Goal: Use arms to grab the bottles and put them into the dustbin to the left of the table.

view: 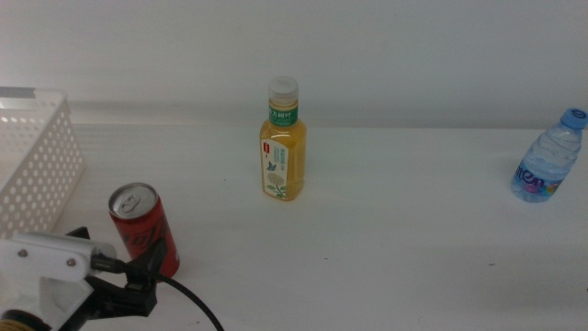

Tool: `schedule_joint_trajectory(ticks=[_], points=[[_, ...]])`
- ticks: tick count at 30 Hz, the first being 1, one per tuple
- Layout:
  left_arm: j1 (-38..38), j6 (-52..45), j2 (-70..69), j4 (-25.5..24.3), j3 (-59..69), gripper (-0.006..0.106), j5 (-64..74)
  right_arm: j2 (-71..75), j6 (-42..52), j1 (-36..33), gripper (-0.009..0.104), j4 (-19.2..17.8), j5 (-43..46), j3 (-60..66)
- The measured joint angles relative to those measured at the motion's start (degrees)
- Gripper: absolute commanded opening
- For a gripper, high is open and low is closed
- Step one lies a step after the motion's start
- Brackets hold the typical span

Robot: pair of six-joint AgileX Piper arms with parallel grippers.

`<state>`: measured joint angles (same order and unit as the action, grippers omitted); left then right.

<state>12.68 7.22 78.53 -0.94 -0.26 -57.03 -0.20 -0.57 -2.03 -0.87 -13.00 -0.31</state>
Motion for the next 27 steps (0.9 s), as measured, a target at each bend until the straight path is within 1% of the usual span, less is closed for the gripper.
schedule_joint_trajectory(ticks=[9, 16, 27], points=[[0.00, 0.11, 10.69, -1.31, 0.00, 0.094, -10.73, 0.00, 0.00, 0.00, 0.085, 0.00, 0.00, 0.00], [0.00, 1.22, 16.48, -2.23, 0.00, 0.094, -11.53, 0.00, 0.00, 0.00, 0.085, 0.00, 0.00, 0.00], [0.00, 1.48, 17.14, -3.83, 0.00, 0.094, -11.80, 0.00, 0.00, 0.00, 0.085, 0.00, 0.00, 0.00]])
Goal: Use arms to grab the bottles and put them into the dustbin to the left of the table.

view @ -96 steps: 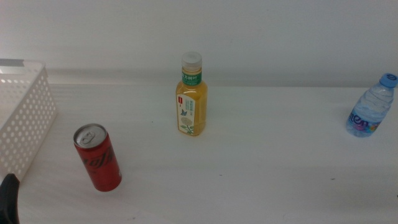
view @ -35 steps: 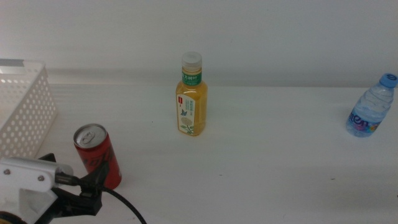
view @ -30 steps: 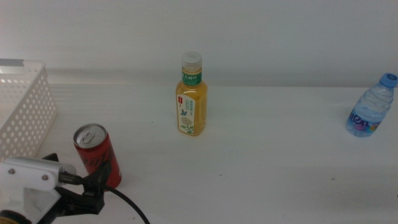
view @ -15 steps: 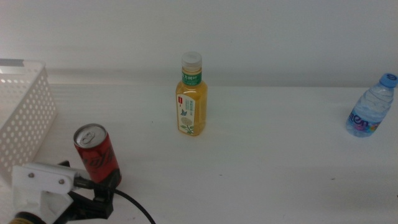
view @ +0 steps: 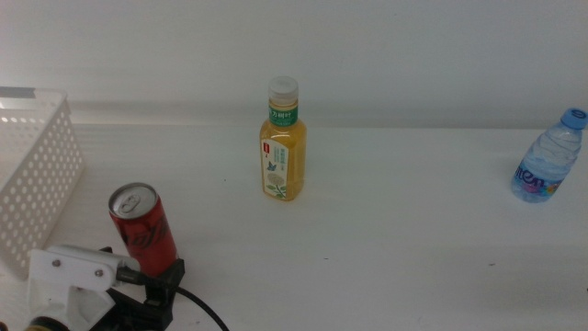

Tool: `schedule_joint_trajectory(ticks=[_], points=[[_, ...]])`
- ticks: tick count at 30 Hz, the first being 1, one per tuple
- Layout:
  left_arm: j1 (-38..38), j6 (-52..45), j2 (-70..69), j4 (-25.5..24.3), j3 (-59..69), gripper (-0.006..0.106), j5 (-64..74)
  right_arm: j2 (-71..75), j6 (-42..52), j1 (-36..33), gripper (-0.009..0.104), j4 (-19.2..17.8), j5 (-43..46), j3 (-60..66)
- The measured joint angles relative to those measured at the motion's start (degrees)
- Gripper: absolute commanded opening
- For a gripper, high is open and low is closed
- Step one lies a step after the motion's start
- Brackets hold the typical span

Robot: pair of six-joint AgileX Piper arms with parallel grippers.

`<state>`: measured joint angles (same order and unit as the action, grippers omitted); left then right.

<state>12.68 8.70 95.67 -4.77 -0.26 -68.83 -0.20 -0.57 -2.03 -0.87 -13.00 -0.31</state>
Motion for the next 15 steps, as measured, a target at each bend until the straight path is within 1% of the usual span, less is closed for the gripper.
schedule_joint_trajectory(ticks=[9, 15], points=[[0.00, 1.63, 0.00, -1.83, 0.00, 0.094, 0.00, 0.00, 0.00, 0.00, 0.085, 0.00, 0.00, 0.00], [0.00, 2.54, 0.00, -1.38, 0.00, 0.094, -0.11, 0.00, 0.00, 0.00, 0.085, 0.00, 0.00, 0.00]])
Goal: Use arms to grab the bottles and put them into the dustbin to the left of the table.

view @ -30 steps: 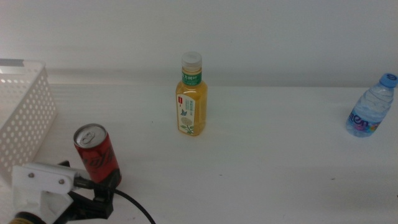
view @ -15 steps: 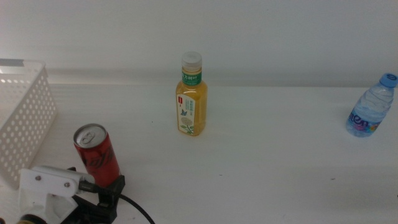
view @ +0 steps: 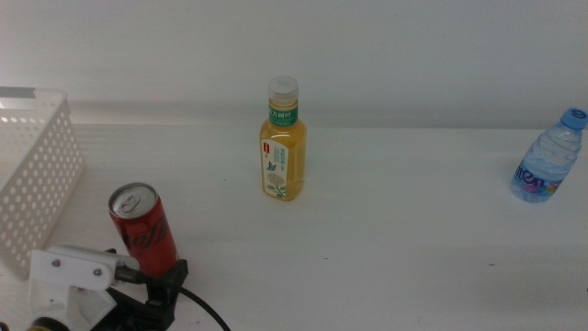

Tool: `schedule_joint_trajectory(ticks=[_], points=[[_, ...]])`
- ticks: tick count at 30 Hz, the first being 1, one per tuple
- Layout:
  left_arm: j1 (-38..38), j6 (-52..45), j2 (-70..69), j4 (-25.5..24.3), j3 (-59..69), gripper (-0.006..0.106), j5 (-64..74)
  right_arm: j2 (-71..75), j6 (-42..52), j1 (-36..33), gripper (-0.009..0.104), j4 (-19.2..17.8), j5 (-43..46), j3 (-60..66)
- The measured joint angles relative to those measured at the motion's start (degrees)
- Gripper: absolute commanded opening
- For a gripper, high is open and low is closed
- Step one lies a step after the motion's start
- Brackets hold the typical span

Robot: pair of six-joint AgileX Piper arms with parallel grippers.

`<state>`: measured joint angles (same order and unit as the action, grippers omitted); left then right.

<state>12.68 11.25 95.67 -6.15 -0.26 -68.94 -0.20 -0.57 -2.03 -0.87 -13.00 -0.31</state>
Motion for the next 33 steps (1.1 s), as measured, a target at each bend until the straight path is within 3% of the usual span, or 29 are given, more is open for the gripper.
schedule_joint_trajectory(ticks=[22, 33], points=[[0.00, -0.12, 0.47, 2.06, -6.01, 0.094, 0.11, 0.00, 0.00, 0.00, 0.085, 0.00, 0.00, 0.00], [0.00, 0.04, 7.72, 3.13, -6.96, 0.094, -0.02, 0.00, 0.00, 0.00, 0.085, 0.00, 0.00, 0.00]])
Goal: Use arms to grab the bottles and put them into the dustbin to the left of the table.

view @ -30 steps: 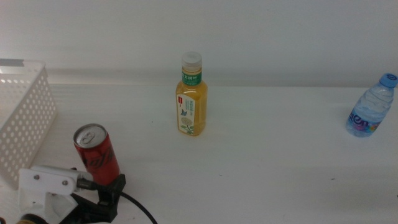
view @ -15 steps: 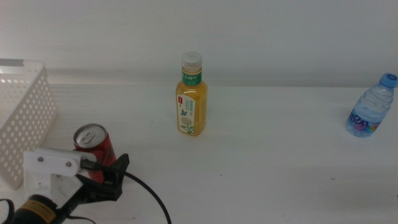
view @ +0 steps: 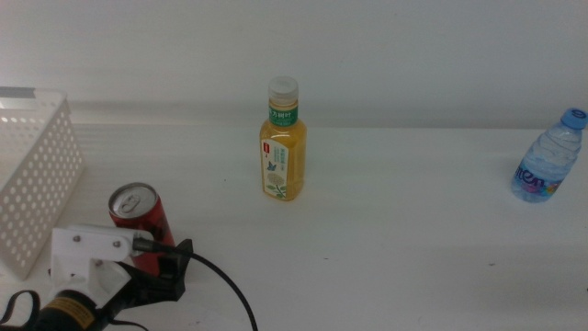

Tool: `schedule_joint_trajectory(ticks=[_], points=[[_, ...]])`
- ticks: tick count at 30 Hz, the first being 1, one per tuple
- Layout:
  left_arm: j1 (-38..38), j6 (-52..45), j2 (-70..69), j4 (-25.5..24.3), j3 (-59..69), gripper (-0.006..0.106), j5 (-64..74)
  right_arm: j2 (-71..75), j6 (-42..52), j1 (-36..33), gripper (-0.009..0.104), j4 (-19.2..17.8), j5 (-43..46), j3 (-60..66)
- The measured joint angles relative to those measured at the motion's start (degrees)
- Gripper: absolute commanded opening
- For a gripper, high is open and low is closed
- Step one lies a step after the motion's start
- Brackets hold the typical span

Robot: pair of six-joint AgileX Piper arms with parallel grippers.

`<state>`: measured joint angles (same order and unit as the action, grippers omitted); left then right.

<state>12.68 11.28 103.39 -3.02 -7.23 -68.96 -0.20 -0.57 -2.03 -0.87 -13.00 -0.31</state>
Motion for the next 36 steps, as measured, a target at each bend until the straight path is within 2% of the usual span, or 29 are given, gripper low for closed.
schedule_joint_trajectory(ticks=[18, 32, 36], points=[[0.00, 0.14, 1.99, -0.10, -4.80, 0.094, 0.00, 0.00, 0.00, 0.00, 0.085, 0.00, 0.00, 0.00], [0.00, -3.83, 1.99, -0.97, -5.48, 0.094, 1.05, 0.00, 0.00, 0.00, 0.085, 0.00, 0.00, 0.00], [0.00, -3.83, 1.99, 0.33, -5.85, 0.094, 1.69, 0.00, 0.00, 0.00, 0.085, 0.00, 0.00, 0.00]])
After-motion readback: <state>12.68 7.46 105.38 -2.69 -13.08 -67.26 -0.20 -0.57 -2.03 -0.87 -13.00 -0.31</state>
